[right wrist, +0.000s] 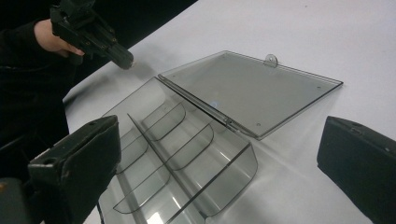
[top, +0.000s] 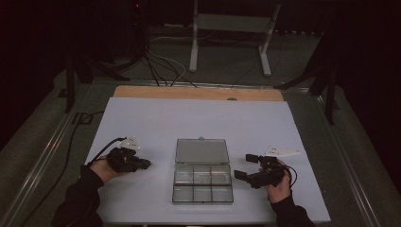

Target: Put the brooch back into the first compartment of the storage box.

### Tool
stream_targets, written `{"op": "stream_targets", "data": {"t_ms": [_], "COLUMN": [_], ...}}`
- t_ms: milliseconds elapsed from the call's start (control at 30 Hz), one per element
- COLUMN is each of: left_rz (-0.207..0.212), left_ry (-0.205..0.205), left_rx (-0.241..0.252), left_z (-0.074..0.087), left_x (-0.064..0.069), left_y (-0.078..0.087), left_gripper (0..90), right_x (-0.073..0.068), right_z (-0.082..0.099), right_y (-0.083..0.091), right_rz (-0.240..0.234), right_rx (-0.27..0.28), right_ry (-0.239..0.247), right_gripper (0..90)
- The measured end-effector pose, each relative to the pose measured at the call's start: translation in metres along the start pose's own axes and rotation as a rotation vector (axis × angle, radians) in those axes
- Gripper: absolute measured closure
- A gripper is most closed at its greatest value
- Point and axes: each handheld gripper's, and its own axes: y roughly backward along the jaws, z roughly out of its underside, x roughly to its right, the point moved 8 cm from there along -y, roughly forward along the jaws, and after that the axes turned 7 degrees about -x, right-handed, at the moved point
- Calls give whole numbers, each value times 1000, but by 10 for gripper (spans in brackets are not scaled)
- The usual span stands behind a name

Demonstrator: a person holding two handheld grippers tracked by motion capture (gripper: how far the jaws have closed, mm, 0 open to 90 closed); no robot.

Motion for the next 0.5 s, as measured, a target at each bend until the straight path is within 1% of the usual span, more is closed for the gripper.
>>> {"op": "stream_targets", "data": {"t_ms": [33,100,267,367,500], "left_rz": [-5,1,-3,5,8], "left_ry": [-3,-7,-23,-42,-50], "left_rx": [1,4,11,13,18], "left_z": [-1,-3,-9,-12,-15], "left_x": [1,4,9,13,17], "left_y": [0,1,4,4,5], "left_gripper": [867,867,867,867,867], "right_x": [0,0,0,0,0], "right_z": [0,0,0,0,0], "right_y": [0,0,1,0,1], "right_rz": [-1,0,-3,-2,-3], "right_rx": [1,2,2,1,2], "right_ry": [0,1,-1,-1,0], "right_gripper": [0,0,0,0,0]}}
